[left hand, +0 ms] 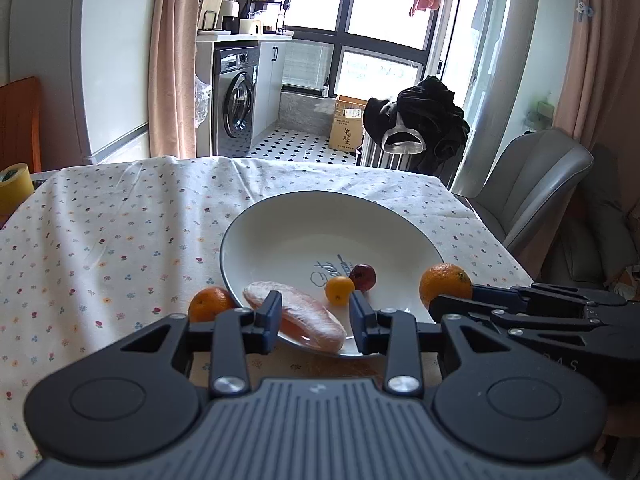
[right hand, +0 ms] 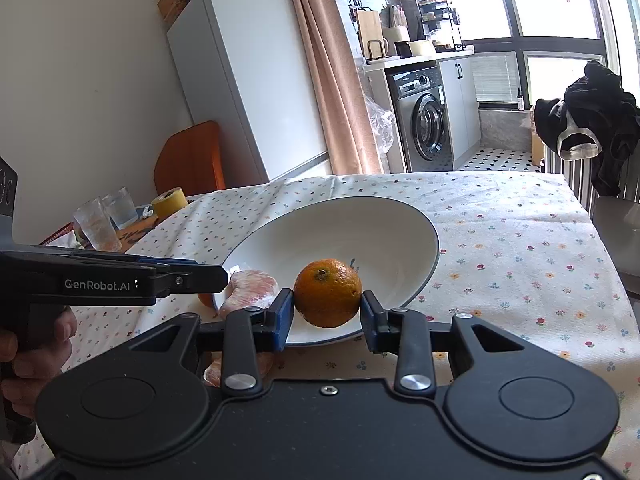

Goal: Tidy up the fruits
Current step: 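Place the tangerine in the white bowl with the left tool while the right tool places the orange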

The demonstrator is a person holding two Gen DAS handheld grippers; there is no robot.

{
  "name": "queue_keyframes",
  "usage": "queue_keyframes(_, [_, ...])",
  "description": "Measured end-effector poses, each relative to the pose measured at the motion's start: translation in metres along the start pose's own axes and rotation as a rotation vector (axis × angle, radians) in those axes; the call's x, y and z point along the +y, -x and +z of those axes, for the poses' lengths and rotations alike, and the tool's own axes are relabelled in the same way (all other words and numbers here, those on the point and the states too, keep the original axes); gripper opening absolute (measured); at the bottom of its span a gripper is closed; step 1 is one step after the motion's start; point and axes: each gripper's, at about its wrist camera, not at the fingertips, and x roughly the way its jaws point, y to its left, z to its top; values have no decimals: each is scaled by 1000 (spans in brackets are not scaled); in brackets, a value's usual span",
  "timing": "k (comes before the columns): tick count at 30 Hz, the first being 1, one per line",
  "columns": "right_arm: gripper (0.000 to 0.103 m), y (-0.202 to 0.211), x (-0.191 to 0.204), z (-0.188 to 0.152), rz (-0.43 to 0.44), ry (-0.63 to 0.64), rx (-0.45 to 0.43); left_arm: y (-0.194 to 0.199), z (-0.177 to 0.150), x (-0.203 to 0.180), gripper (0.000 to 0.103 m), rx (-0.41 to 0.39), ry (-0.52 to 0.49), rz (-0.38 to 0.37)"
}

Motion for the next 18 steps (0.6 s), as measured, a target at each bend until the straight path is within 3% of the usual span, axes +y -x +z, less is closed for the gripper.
queue_keyframes(4, [34, -3, 2, 1, -3, -3, 4, 6, -4, 9, 40, 5, 15, 22])
queue_keyframes(12, [45, -3, 9, 0, -9, -8, 9, 20, -12, 25, 69, -11, 44, 63])
queue_keyframes(18, [46, 0, 15, -3, -9, -6, 22, 26, -18, 39, 75, -17, 70, 85])
